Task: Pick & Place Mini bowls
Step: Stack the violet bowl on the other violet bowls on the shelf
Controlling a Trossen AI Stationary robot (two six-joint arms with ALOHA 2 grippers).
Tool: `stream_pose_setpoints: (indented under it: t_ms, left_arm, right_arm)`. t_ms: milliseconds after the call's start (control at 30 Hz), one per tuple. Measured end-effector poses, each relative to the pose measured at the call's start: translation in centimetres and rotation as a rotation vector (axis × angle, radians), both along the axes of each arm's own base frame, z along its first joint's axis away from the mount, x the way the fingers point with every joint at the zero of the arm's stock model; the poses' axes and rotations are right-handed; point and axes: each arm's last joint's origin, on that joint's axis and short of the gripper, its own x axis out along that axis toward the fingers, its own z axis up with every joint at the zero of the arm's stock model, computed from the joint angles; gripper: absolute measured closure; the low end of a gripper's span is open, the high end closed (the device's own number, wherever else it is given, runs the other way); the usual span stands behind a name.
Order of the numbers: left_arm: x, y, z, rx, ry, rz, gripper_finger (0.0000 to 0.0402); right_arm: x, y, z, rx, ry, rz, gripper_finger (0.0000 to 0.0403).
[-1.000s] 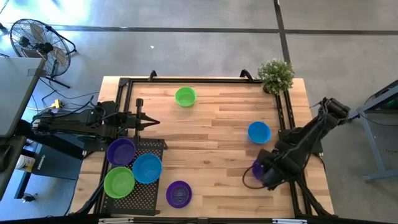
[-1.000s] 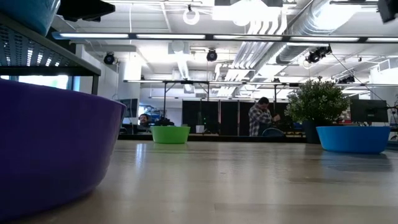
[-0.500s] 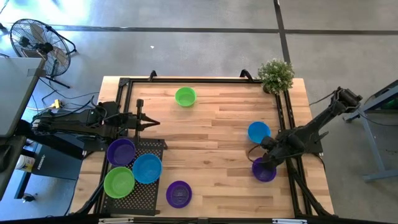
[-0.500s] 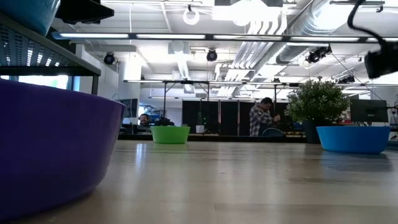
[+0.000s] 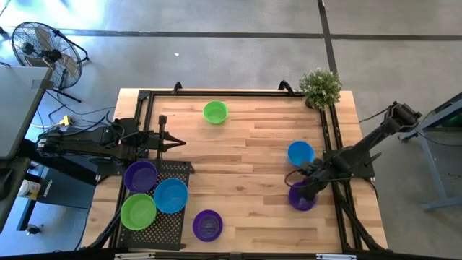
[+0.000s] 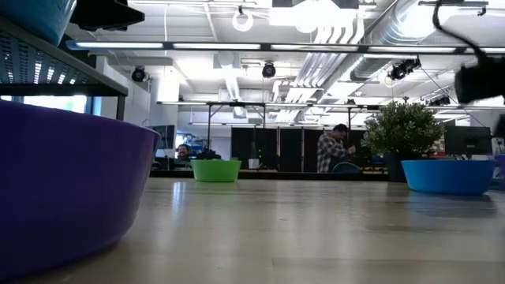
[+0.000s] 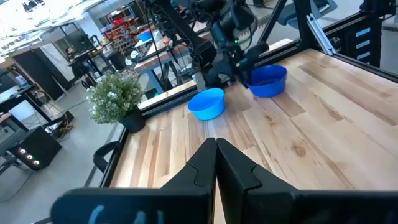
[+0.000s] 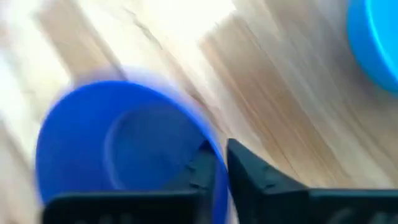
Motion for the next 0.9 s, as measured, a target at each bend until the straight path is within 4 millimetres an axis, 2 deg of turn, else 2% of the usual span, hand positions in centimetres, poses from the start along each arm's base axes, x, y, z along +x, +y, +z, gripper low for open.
stream_pose_setpoints:
  t_ms: [67, 200, 300, 367, 500, 633, 733, 900]
  left_arm:
    - [0.0, 0.0, 0.0, 0.001, 0.0, 0.0, 0.0399]
    - [0.0, 0.0, 0.0, 0.0, -0.001, 0.0, 0.0399]
    - [0.0, 0.0, 0.0, 0.001, -0.001, 0.002, 0.0399]
    - [0.0, 0.0, 0.0, 0.003, -0.001, 0.01, 0.0399]
    - [0.0, 0.0, 0.0, 0.005, -0.002, 0.014, 0.0399]
    - [0.0, 0.0, 0.0, 0.005, 0.005, 0.015, 0.0399]
    - [0.0, 0.0, -0.2, 0.003, 0.021, 0.016, 0.0399]
    - [0.0, 0.0, -0.1, 0.005, 0.013, 0.016, 0.0399]
  right_arm:
    - [0.8, 0.4, 1.4, -0.026, -0.072, 0.028, 0.0395]
    - [3.0, 0.7, 5.5, -0.086, -0.245, 0.036, 0.0387]
    - [5.3, 0.1, 7.9, -0.184, -0.326, 0.039, 0.0397]
    - [7.1, -0.9, 8.9, -0.251, -0.334, 0.041, 0.04]
    - [11.6, -4.0, 9.3, -0.32, -0.327, 0.051, 0.0398]
    - [15.0, -6.9, 8.6, -0.273, -0.296, 0.161, 0.0401]
    - [15.3, -7.1, 8.1, -0.254, -0.202, 0.276, 0.0392]
    - [14.2, -5.2, 7.7, -0.316, -0.072, 0.307, 0.0363]
